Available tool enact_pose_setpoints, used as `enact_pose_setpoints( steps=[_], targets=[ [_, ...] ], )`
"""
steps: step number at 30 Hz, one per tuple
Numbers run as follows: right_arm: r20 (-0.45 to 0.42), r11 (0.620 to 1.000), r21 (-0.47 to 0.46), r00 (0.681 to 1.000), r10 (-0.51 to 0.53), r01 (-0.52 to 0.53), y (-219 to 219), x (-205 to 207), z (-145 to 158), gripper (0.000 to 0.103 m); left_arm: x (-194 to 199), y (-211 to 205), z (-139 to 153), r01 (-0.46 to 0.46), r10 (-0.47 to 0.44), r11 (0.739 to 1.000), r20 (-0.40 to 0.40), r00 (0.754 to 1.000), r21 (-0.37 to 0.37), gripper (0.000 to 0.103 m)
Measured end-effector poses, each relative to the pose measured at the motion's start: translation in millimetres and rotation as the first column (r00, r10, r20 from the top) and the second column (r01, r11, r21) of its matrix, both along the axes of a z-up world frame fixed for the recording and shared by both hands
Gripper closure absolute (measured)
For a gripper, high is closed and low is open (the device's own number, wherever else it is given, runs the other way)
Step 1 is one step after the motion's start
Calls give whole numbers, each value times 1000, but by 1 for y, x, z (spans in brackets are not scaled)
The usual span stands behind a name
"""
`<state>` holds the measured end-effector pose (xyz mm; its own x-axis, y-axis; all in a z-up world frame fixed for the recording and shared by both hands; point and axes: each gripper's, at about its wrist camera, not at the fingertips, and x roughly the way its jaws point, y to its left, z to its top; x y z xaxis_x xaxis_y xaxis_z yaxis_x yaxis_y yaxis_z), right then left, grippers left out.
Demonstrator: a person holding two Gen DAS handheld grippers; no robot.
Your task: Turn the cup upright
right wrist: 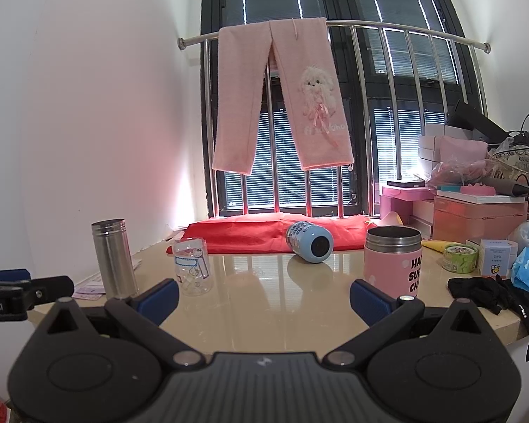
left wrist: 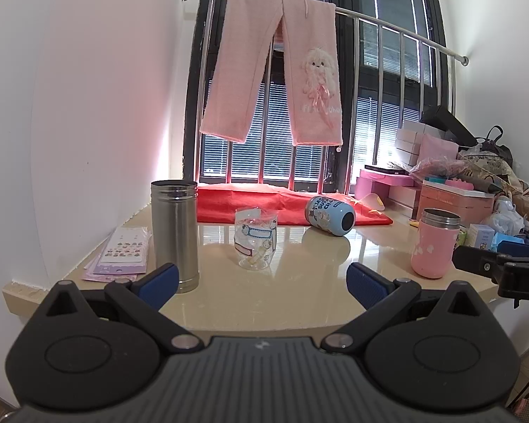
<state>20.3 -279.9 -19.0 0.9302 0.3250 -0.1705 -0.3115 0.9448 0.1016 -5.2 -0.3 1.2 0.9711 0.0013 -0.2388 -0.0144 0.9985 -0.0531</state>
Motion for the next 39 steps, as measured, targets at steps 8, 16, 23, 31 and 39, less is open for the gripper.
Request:
enact_pose_setpoints(
  steps=[8,16,23,31,39],
  targets=[
    [-3,1000,-1,1000,4,-4,0,0,0,0,0,0,0,1,-1,1000,3,1000,0,0],
    [-4,1000,-3,1000,5,-5,0,0,0,0,1,-1,0,2,-2,1000,2,1000,1,0],
    [-17,1000,-16,1000,7,-7,-2,8,2,0,11,-4,2,16,-16,1000,-2,1000,-1,0],
    [-24,999,-33,1000,12,-13,-3,36,7,0,41,-15,9,30,-30,999,-11,999,11,0],
    [-61,996,-74,997,52,-57,0,92,25,0,84,-22,19,44,-43,999,-39,998,21,0]
  ],
)
